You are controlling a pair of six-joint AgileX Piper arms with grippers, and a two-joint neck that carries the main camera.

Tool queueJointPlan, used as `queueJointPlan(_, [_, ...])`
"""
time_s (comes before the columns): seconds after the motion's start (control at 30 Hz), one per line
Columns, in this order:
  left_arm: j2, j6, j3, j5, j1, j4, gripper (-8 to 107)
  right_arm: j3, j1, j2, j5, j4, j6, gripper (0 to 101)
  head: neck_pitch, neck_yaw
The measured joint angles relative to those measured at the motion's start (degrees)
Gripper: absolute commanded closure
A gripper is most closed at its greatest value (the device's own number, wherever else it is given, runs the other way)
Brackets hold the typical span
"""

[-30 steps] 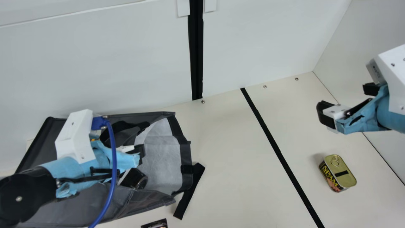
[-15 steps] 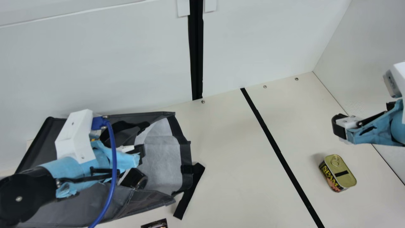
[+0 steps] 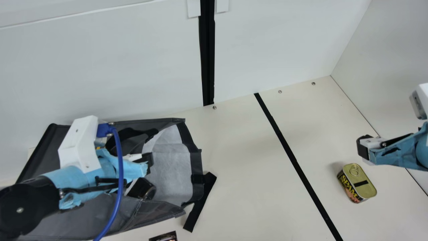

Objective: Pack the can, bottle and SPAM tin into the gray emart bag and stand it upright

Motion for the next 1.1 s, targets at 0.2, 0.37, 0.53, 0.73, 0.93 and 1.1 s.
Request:
queueJointPlan(0.2, [0.0, 0.0, 0.0, 0.0, 0.0, 0.0, 107, 1.1, -0.8, -0.5, 0.0, -0.6, 1.1, 6, 0.1, 0.1])
queueJointPlan(0.37, [0.0, 0.0, 0.0, 0.0, 0.0, 0.0, 107, 2.0, -1.0, -1.0, 0.0, -0.8, 1.8, 6, 0.1, 0.0])
queueJointPlan(0.53, [0.0, 0.0, 0.0, 0.0, 0.0, 0.0, 107, 3.1, -0.9, -1.7, 0.0, -1.0, 2.6, 6, 0.0, 0.0])
queueJointPlan(0.73, [0.0, 0.0, 0.0, 0.0, 0.0, 0.0, 107, 3.9, -0.6, -2.2, 0.0, -1.3, 3.2, 6, 0.1, 0.1])
queueJointPlan(0.93, [0.0, 0.0, 0.0, 0.0, 0.0, 0.0, 107, 4.4, -0.6, -2.4, 0.0, -1.4, 3.5, 6, 0.0, 0.0])
queueJointPlan(1.1, [0.0, 0.0, 0.0, 0.0, 0.0, 0.0, 107, 4.6, -0.5, -2.4, 0.0, -1.7, 3.5, 6, 0.1, 0.0])
